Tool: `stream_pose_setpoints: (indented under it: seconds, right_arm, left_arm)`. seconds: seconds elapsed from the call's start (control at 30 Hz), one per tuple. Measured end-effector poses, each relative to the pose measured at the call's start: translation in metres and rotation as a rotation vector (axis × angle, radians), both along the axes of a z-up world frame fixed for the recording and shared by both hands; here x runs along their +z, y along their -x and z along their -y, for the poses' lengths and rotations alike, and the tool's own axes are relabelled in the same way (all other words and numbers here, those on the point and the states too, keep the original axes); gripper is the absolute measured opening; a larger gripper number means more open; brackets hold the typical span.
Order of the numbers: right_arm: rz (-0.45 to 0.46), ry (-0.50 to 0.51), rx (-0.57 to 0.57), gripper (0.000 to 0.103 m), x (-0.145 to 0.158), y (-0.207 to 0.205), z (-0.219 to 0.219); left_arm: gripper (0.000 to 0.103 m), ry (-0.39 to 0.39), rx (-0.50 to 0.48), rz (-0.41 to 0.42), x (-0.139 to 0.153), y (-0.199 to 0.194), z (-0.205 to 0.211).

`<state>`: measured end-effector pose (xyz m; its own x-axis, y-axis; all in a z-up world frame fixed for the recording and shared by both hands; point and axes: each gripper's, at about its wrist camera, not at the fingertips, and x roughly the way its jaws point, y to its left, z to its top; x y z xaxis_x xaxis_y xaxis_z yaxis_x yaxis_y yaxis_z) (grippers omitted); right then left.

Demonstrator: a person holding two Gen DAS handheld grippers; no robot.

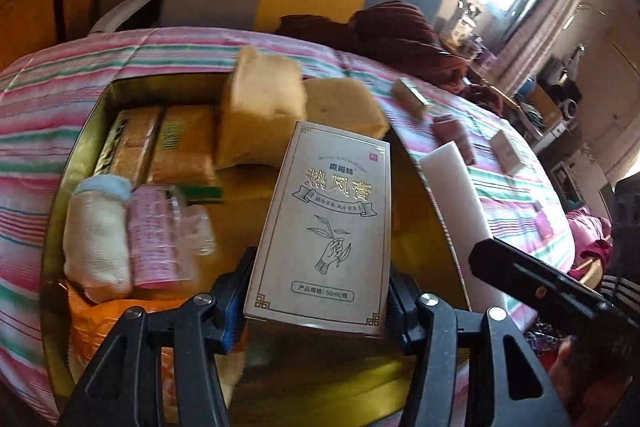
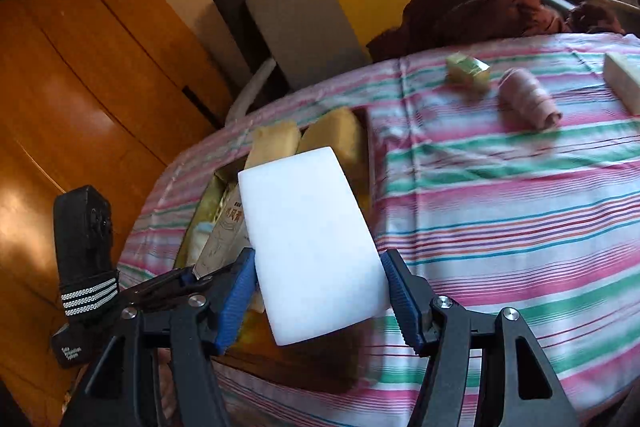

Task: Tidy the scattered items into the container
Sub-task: 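Carry the cream box and white sponge over the gold tray with both tools, then open both tools to drop the box and sponge into the tray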

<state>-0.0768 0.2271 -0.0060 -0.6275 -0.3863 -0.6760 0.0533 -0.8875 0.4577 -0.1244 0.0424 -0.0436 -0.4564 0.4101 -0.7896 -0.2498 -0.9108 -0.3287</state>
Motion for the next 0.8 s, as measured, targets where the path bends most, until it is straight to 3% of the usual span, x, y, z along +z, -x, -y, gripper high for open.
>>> stream_pose_setpoints:
  seconds: [0.3,0.47,0.63,0.8]
  right_arm:
    - [0.07,-0.098,-0.073,0.067,-0.021,0.031,0.032]
    - [0.065,-0.126,-0.081,0.073,-0.02,0.04,0.037]
    - [0.047,-0.107,-0.049,0.08,-0.014,0.031,0.035]
    - [0.019,-0.125,-0.028,0.076,-0.008,0.012,0.033]
  left_arm:
    - [0.056,-0.016,0.094,0.075,-0.019,0.016,0.021]
    - [0.063,-0.035,0.094,0.082,-0.017,0.015,0.027]
    - [0.064,-0.071,0.089,0.106,-0.019,0.018,0.026]
    - [0.064,-0.226,0.126,0.125,-0.013,0.017,0.038]
